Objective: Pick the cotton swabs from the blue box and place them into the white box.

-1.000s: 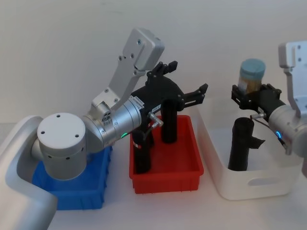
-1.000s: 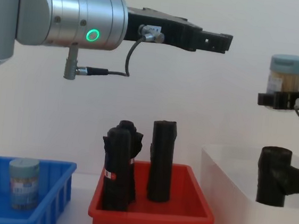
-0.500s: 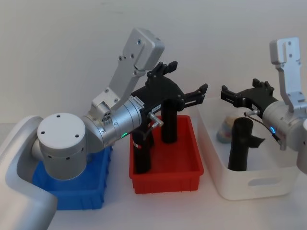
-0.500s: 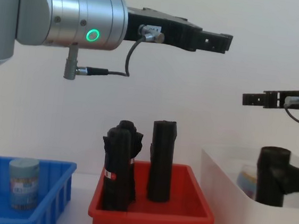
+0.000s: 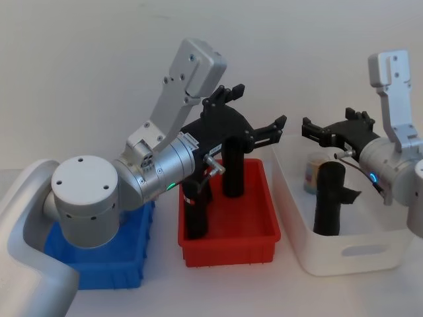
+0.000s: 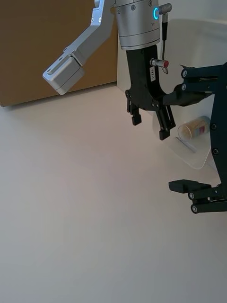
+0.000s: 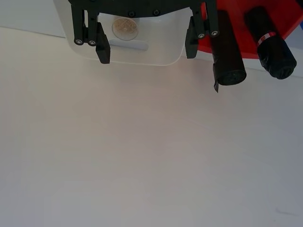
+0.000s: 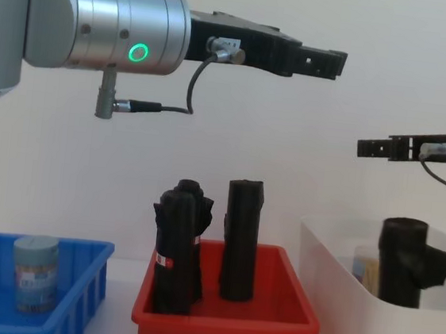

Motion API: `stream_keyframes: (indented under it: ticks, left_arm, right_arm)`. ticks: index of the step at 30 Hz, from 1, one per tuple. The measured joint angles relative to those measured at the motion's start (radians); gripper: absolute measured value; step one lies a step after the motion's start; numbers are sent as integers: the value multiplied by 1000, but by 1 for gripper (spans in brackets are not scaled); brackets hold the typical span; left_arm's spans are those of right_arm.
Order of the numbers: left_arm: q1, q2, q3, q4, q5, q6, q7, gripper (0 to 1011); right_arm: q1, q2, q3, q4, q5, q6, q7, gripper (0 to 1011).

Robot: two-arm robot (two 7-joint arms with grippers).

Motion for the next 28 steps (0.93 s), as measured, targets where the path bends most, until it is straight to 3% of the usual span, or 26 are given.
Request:
stream_keyframes:
  ticks: [28]
  left_arm:
    - [0,0,0,0,0,0,0,1004]
  right_arm:
    - [6,-2,-1,7,-2,2,4,1001]
